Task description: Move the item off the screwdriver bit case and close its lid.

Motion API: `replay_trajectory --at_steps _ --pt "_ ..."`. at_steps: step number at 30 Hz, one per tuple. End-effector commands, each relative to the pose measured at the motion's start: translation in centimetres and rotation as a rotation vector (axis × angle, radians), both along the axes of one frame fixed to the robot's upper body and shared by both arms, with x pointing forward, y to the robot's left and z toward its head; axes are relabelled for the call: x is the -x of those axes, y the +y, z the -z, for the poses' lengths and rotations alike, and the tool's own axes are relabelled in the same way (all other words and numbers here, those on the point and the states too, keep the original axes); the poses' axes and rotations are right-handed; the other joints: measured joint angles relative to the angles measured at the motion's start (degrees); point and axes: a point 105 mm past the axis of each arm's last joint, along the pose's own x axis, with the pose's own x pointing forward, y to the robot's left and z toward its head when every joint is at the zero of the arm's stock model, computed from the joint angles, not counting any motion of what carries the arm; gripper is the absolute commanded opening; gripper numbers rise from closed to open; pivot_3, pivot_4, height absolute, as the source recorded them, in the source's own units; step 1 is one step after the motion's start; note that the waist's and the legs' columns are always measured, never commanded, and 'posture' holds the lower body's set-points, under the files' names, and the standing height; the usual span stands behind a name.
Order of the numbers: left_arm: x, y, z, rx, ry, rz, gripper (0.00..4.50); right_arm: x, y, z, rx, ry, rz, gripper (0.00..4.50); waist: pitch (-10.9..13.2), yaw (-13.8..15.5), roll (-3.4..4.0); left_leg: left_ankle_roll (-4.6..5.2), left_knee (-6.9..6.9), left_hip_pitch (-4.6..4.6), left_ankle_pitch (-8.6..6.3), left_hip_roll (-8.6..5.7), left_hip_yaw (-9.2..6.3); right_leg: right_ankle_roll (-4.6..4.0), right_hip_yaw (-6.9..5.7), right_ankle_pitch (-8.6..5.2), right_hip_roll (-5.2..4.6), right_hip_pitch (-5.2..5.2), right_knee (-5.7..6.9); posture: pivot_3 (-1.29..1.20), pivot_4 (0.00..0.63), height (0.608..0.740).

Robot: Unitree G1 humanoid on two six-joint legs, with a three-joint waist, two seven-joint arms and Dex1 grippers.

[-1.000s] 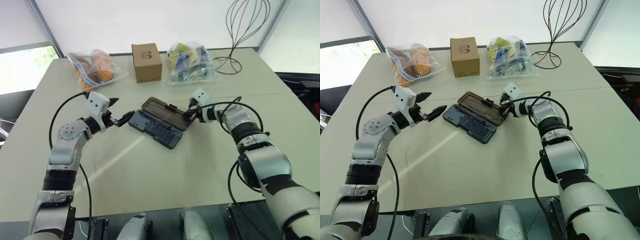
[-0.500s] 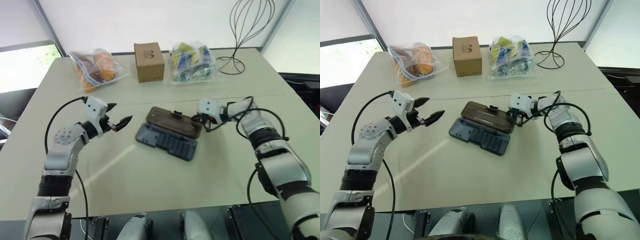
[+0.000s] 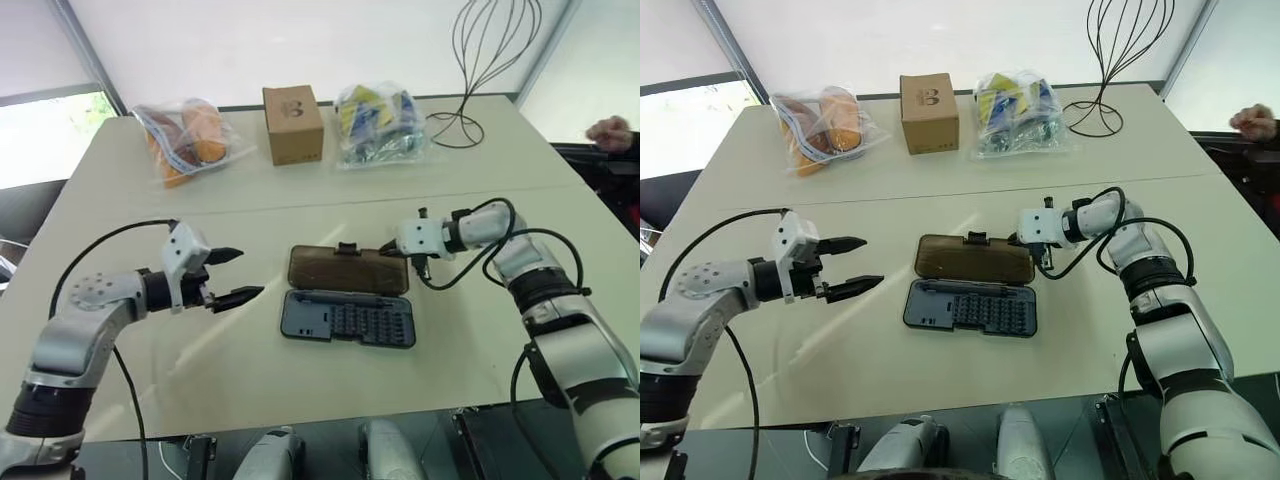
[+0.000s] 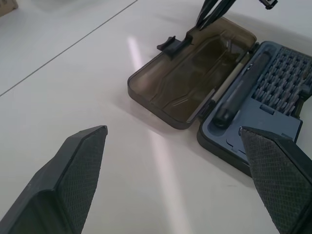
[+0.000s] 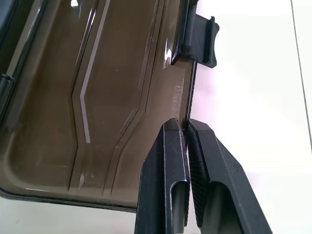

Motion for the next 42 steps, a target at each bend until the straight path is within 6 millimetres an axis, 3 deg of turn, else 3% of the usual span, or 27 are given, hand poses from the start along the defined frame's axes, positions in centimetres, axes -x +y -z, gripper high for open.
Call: replay_trajectory --at_steps 1,16,26,29,36,38,40,42 --pt "0.1 0.0 -0.9 -0.003 -0.037 0.007 4.5 -0.1 0.3 -0.5 0.02 -0.06 -0.032 0.12 0.0 0.0 0.0 0.0 0.0 0.0 0.0 0.0 0.0 0.0 0.0 0.0 0.0 0.0 0.0 0.0 0.15 0.74" --pt "0.7 -0.6 -0.2 0.011 -0.013 0.027 4.5 1.2 2.3 0.0 -0.003 -0.053 -0.147 0.12 0.0 0.0 0.0 0.0 -0.01 0.01 0.0 0.01 0.0 0.0 0.0 0.0 0.01 0.0 0.0 0.0 0.15 0.74" --pt "0.5 -0.8 0.0 0.013 -0.019 0.024 4.5 0.4 2.3 -0.2 0.005 -0.054 -0.103 0.12 0.0 0.0 0.0 0.0 0.01 0.02 0.0 0.0 0.01 0.0 0.0 0.0 0.01 0.01 0.0 0.0 0.15 0.74" --pt "0.4 -0.8 0.1 0.014 -0.023 0.019 4.5 0.5 1.9 -0.1 -0.004 0.005 -0.076 1.0 0.0 0.2 0.0 0.0 0.01 0.01 0.0 0.0 0.01 0.0 0.0 0.0 0.01 0.01 0.0 0.0 0.15 0.74" --pt "0.5 -0.8 0.3 -0.001 -0.019 0.022 4.5 0.6 1.5 -1.8 -0.015 -0.072 -0.048 4.47 0.0 0.8 0.0 0.0 0.03 0.01 0.0 0.0 0.02 0.0 0.0 0.0 0.0 0.02 0.0 0.0 0.15 0.74" --pt "0.6 -0.6 0.2 0.002 -0.02 0.017 4.5 0.9 1.2 -3.1 -0.044 -0.08 -0.023 4.47 0.0 0.9 0.0 0.0 0.04 0.0 0.0 -0.01 0.0 0.0 0.0 0.0 0.0 0.02 0.0 0.0 0.15 0.74" --pt "0.6 -0.4 -0.1 0.04 -0.014 0.003 4.5 0.7 0.8 -6.3 -0.196 -0.077 0.079 4.47 0.0 0.9 0.03 0.0 0.05 -0.02 0.0 -0.03 0.01 0.0 0.01 0.0 -0.01 0.02 0.0 0.0 0.15 0.74" --pt "0.7 -0.4 -0.4 0.068 -0.007 -0.001 4.5 1.0 0.6 -8.2 -0.294 -0.06 0.133 4.47 0.0 0.9 0.06 0.0 0.07 -0.04 0.0 -0.02 0.03 0.0 0.02 0.0 -0.02 0.0 0.0 0.0 0.15 0.74"
